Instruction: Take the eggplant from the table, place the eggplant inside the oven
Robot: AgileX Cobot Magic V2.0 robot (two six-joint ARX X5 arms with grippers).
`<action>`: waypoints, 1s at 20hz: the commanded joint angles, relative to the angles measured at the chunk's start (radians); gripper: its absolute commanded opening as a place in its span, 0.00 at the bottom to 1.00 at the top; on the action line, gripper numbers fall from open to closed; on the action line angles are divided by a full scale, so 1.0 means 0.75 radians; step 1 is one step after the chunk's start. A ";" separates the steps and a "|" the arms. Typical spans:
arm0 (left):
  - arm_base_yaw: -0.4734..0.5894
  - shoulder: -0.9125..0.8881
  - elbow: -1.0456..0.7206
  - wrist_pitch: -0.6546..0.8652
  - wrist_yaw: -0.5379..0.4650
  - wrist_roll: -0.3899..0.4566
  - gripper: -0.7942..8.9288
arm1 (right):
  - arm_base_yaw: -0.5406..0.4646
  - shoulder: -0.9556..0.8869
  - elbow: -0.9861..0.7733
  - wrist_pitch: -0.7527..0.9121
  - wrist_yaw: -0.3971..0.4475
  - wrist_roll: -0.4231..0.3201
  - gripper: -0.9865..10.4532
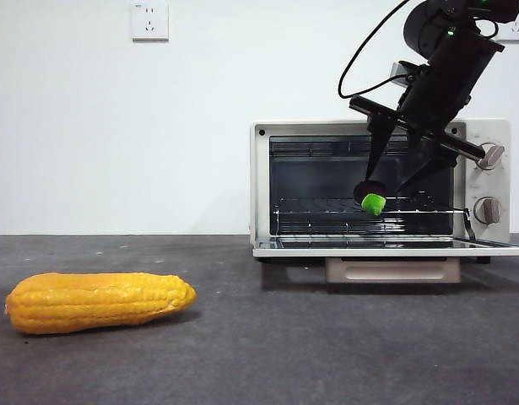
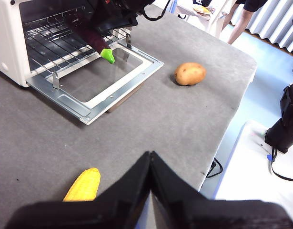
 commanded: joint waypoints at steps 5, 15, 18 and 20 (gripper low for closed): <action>-0.004 0.033 -0.008 0.020 0.001 -0.003 0.08 | 0.002 -0.152 0.007 -0.137 -0.004 -0.098 0.29; -0.016 0.039 -0.008 0.049 0.001 -0.004 0.08 | 0.003 -0.694 0.010 -0.477 -0.005 -0.266 0.28; -0.016 0.059 -0.008 0.083 0.002 -0.004 0.08 | 0.003 -0.871 0.010 -0.634 -0.004 -0.314 0.28; -0.016 0.076 -0.008 0.094 0.002 -0.005 0.08 | 0.003 -0.965 0.010 -0.720 -0.004 -0.330 0.28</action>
